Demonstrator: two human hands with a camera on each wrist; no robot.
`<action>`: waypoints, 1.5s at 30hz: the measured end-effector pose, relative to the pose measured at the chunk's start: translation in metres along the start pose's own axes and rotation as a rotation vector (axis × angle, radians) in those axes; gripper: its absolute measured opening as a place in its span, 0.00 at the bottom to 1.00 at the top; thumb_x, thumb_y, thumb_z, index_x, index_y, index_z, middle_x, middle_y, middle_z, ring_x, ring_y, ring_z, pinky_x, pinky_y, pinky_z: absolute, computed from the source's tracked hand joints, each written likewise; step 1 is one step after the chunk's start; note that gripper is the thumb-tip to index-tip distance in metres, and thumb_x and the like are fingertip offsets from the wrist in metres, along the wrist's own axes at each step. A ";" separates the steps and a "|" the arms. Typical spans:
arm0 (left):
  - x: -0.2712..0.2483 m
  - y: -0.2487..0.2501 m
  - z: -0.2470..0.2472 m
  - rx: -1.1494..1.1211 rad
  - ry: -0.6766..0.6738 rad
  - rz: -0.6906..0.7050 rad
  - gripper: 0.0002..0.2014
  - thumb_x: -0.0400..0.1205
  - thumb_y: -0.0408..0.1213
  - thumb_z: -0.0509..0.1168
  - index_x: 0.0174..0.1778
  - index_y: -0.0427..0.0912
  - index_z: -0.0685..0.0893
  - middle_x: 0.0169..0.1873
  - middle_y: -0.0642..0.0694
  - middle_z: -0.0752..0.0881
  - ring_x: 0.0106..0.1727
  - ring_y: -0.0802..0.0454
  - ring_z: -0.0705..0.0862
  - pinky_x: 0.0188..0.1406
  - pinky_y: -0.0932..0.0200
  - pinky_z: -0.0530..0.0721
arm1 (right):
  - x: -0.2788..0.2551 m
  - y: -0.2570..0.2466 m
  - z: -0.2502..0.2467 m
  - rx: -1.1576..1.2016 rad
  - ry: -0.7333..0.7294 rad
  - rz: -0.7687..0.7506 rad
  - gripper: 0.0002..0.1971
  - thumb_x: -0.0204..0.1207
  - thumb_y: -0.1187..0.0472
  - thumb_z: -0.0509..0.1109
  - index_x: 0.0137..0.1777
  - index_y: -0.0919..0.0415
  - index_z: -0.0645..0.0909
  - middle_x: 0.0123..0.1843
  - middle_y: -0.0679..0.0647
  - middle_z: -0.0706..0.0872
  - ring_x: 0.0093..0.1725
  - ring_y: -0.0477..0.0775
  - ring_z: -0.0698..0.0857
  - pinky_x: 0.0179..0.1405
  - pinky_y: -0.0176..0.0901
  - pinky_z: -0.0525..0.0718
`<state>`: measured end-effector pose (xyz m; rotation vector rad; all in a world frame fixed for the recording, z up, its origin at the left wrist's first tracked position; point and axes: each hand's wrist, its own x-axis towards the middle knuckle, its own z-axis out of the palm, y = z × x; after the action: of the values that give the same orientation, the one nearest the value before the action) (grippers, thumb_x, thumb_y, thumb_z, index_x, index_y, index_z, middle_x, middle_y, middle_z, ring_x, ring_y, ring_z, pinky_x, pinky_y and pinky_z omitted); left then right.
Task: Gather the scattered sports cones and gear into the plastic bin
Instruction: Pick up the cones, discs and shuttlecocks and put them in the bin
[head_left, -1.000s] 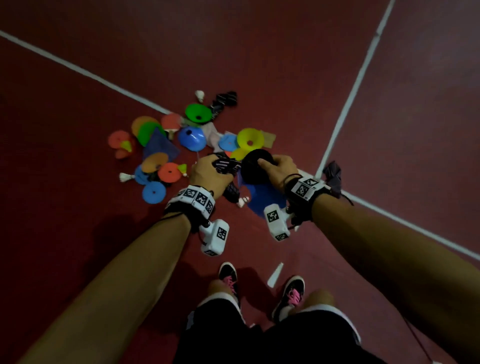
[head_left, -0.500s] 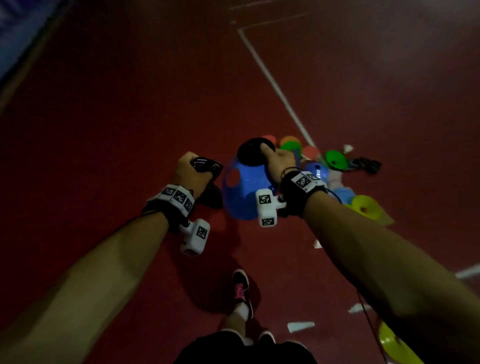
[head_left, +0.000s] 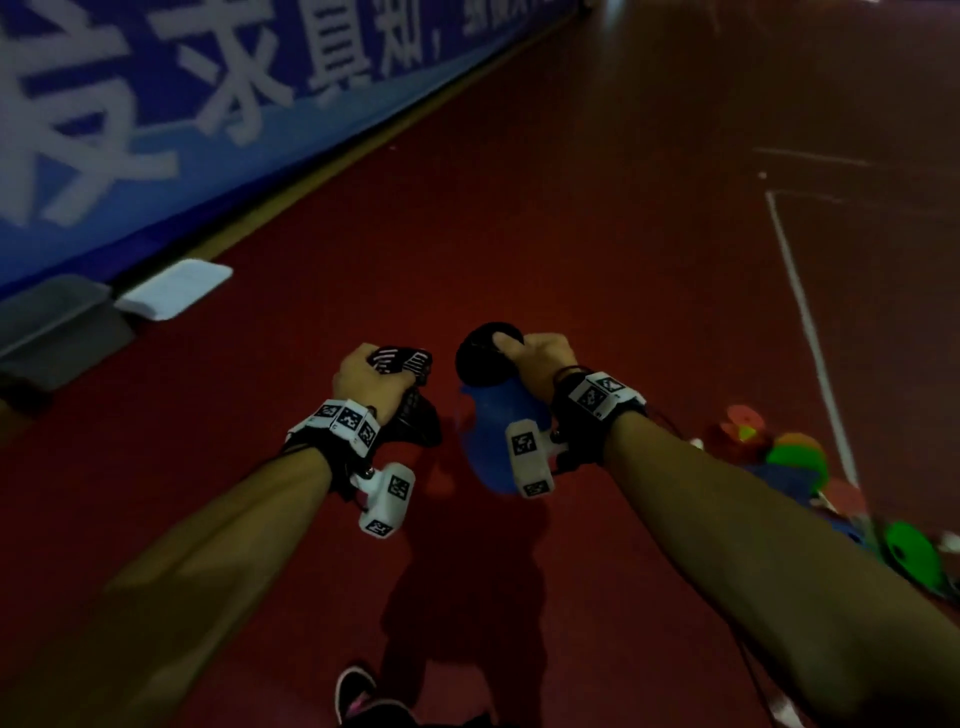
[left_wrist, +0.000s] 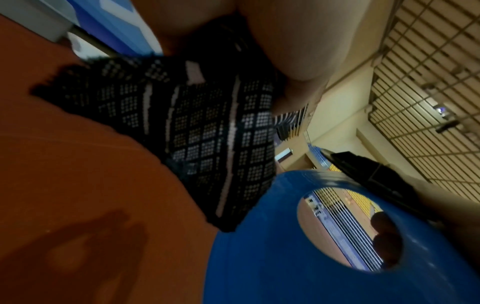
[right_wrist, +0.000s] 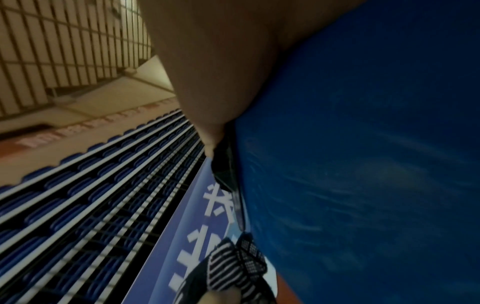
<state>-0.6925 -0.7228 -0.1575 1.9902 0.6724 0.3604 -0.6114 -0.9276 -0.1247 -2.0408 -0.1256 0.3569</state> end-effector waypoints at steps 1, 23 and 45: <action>0.020 -0.016 -0.030 -0.008 0.031 -0.012 0.13 0.70 0.38 0.76 0.46 0.46 0.82 0.40 0.48 0.87 0.41 0.49 0.86 0.37 0.60 0.81 | 0.014 -0.020 0.036 -0.006 -0.027 -0.030 0.28 0.80 0.48 0.69 0.23 0.56 0.60 0.22 0.50 0.63 0.22 0.50 0.61 0.24 0.42 0.61; 0.305 -0.292 -0.470 -0.458 0.577 -0.675 0.34 0.71 0.39 0.77 0.72 0.37 0.75 0.60 0.36 0.85 0.53 0.37 0.86 0.54 0.45 0.86 | 0.231 -0.303 0.637 -0.079 -0.536 -0.253 0.08 0.80 0.59 0.66 0.51 0.62 0.84 0.46 0.56 0.85 0.47 0.55 0.83 0.46 0.44 0.79; 0.743 -0.468 -0.769 -0.519 0.803 -0.933 0.05 0.74 0.32 0.73 0.38 0.36 0.83 0.43 0.35 0.88 0.44 0.37 0.87 0.49 0.45 0.87 | 0.539 -0.571 1.097 -0.142 -0.847 -0.240 0.04 0.75 0.63 0.73 0.46 0.64 0.84 0.45 0.59 0.87 0.47 0.58 0.86 0.48 0.49 0.84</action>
<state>-0.6311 0.4416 -0.2090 0.8343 1.7012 0.6601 -0.3969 0.4013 -0.2134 -1.8559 -0.9214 1.0591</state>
